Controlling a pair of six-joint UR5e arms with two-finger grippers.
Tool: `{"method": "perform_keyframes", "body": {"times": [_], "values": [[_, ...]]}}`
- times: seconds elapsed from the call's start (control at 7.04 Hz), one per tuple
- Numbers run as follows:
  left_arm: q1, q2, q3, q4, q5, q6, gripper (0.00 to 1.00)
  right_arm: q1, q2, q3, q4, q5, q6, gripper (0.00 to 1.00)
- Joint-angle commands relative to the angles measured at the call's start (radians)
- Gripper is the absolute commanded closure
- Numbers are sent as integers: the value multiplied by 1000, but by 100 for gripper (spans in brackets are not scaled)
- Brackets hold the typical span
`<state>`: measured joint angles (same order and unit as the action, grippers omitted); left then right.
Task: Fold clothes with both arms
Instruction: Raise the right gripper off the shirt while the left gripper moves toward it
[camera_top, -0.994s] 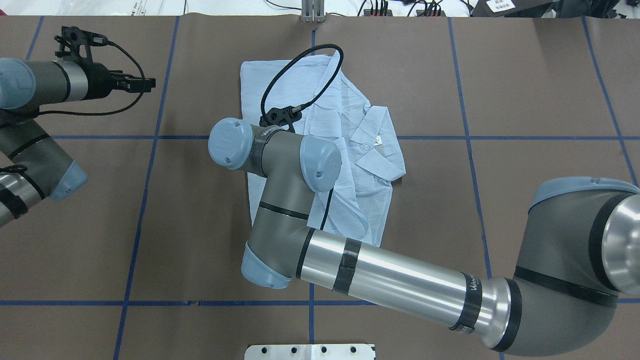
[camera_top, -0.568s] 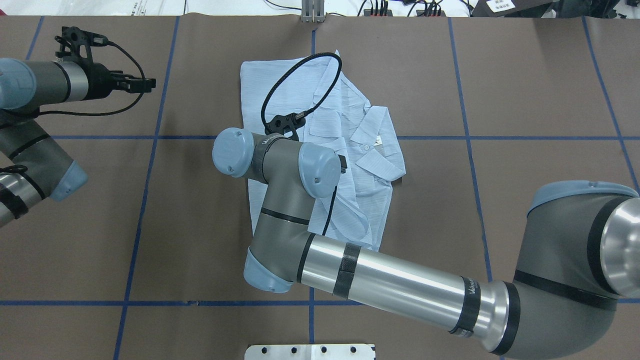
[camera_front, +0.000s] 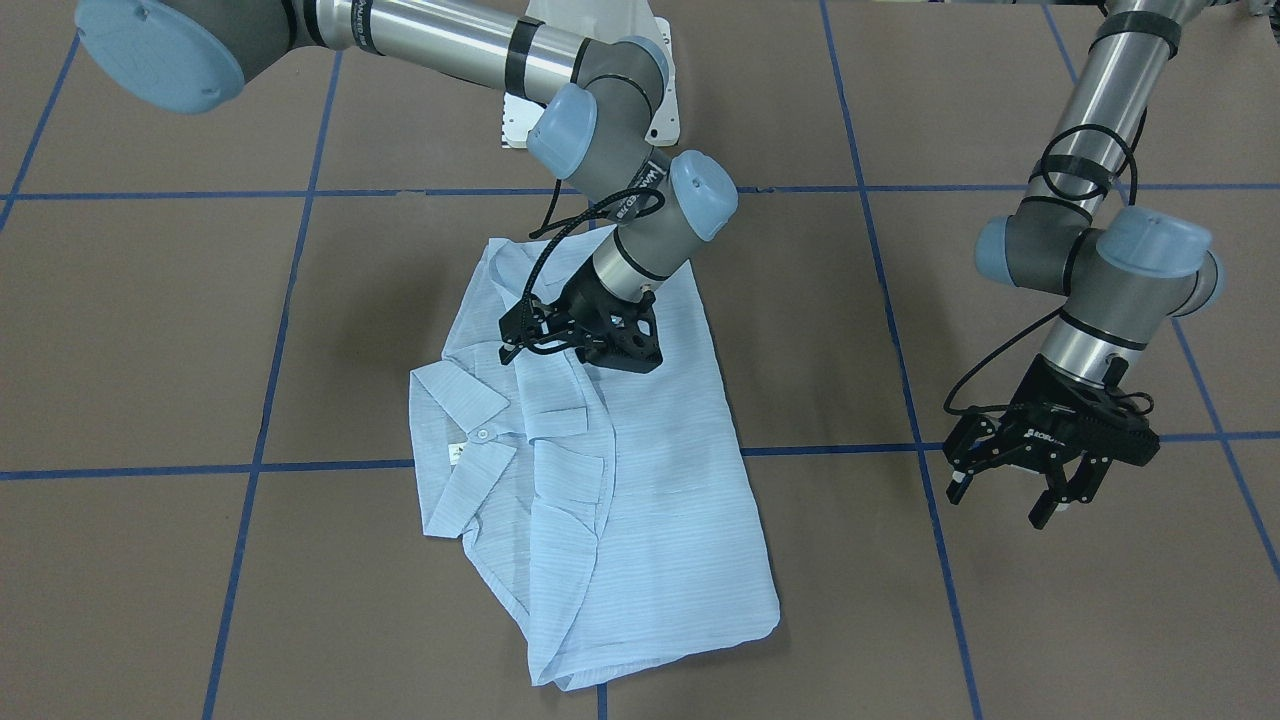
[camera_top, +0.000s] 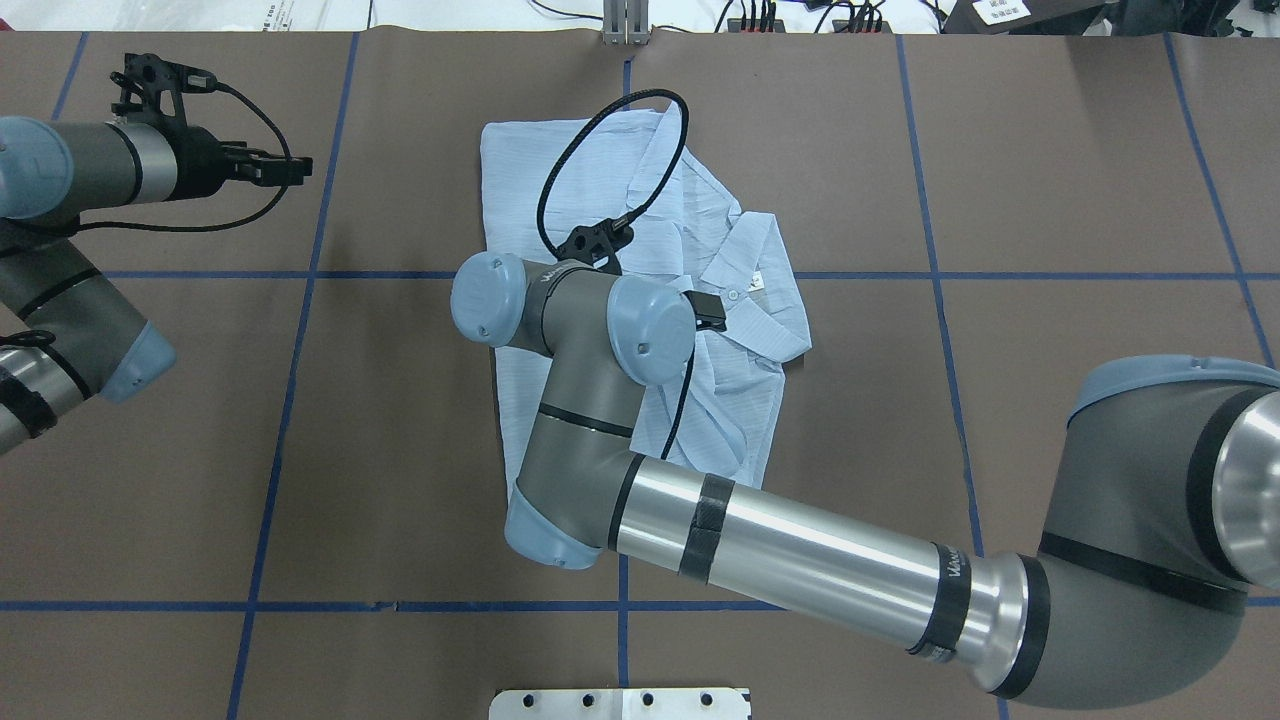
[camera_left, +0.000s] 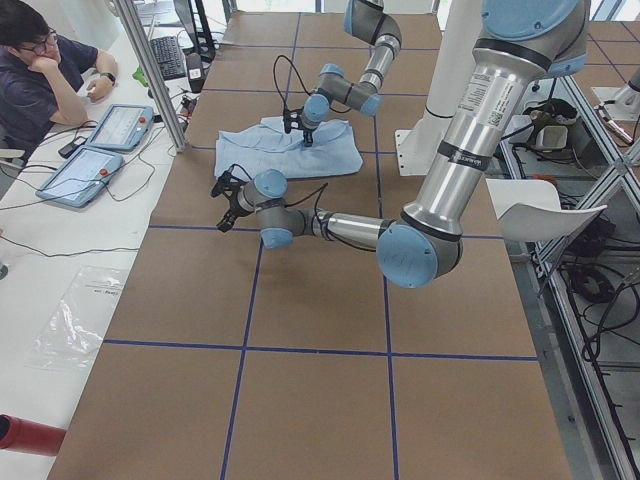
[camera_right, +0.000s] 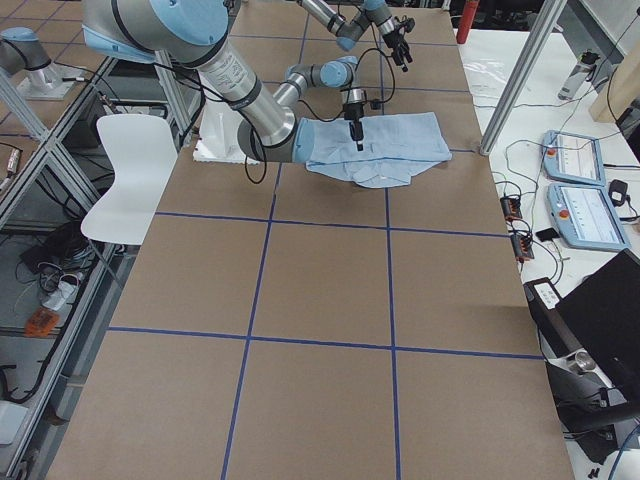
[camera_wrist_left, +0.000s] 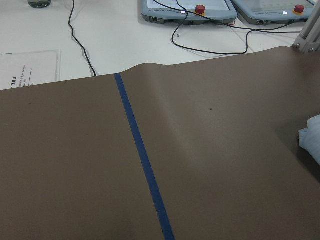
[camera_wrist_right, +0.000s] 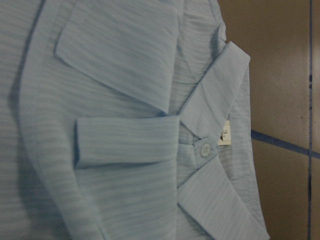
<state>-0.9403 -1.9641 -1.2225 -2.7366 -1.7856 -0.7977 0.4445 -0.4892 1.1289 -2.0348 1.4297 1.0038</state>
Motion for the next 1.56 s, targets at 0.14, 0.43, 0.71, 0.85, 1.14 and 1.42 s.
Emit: {"method": "perform_keyframes", "body": {"times": [0.14,0.43,0.71,0.85,1.14,1.42], "values": [[2,1,1,0,0,-2,0,127,-276,264,-35,-20,-193,0],[2,1,0,-2,2,-3,0,169,-480,516,-31,-44,-298,0],[2,1,-2,-2,0,-3,0,189,-477,566,7,-22,-288,0],[2,-1,-21,9,-11,-3,0,203,-485,592,148,92,-278,0],[0,31,-179,157,-123,-5,0,209,-549,691,313,208,-194,0],[33,62,-405,385,-171,-20,0,206,-620,861,346,259,-61,0]]}}
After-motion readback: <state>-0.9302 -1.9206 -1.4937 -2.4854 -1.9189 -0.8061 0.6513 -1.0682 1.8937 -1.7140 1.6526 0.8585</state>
